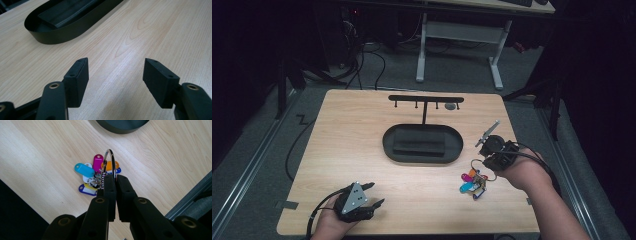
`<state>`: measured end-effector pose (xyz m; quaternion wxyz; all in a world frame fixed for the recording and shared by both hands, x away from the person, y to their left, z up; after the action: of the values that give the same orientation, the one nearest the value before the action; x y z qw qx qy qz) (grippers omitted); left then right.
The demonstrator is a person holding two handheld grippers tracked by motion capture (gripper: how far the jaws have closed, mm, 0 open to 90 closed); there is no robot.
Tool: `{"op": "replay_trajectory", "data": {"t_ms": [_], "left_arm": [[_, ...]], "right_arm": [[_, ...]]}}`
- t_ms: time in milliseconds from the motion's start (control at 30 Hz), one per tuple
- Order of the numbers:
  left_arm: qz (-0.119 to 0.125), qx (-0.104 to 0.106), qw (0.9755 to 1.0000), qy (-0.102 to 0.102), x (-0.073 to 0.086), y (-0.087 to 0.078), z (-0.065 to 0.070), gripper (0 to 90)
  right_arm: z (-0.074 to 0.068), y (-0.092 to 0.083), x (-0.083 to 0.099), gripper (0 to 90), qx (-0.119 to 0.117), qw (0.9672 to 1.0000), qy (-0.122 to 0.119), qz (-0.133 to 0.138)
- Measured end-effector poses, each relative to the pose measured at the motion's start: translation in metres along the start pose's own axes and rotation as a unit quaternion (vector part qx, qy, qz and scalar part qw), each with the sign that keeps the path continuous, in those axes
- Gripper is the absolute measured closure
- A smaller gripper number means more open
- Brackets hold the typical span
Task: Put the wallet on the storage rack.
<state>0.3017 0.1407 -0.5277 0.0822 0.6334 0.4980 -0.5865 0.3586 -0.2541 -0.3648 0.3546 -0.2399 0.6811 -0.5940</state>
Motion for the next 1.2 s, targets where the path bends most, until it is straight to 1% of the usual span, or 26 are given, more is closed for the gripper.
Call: {"op": "replay_trajectory", "data": {"t_ms": [200,333,667,800,867,1000,1067,1133,1200], "left_arm": [[0.000,0.000,1.0000,-0.002,0.000,0.000,-0.001,37.8],[0.000,0.000,1.0000,-0.002,0.000,0.000,0.000,37.7],[0.001,-0.002,1.0000,-0.002,0.000,-0.001,-0.001,37.6],[0.001,-0.003,1.0000,-0.008,0.002,-0.003,-0.003,37.6],[0.003,-0.004,0.9999,-0.011,0.002,-0.003,-0.004,37.6],[0.002,-0.001,0.9999,-0.017,0.004,-0.004,-0.006,37.5],[0.002,-0.001,0.9999,-0.016,0.005,-0.006,-0.006,37.6],[0.007,-0.001,0.9997,-0.023,0.005,-0.007,-0.008,37.6],[0.010,-0.001,0.9997,-0.024,0.004,-0.006,-0.009,37.6]], "right_arm": [[-0.003,-0.011,-0.002,87.6,-0.003,0.9999,0.003,0.011],[-0.004,-0.021,-0.004,87.6,-0.001,0.9999,0.000,0.017],[-0.007,-0.040,-0.008,87.5,0.005,0.9998,-0.003,0.020],[-0.007,-0.040,-0.009,87.6,0.003,0.9998,0.002,0.021],[-0.007,-0.039,-0.010,87.6,0.003,0.9999,0.001,0.017],[-0.005,-0.038,-0.012,87.6,-0.001,0.9998,0.001,0.018],[-0.004,-0.037,-0.015,87.6,-0.002,0.9999,0.001,0.016],[-0.004,-0.037,-0.019,87.5,-0.001,0.9999,-0.001,0.014],[-0.005,-0.037,-0.025,87.6,-0.002,0.9999,-0.004,0.015]]}}
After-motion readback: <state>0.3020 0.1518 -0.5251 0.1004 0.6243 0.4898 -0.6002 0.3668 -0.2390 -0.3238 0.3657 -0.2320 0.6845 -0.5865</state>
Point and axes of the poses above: each handheld gripper's, and its own axes: y roughly forward along the jaws, x roughly out of its underside, z roughly to its right, the point moved 2 cm from there along y, roughly forward along the jaws, and after that the axes turned 15 degrees about -x, right-handed, at the moved point
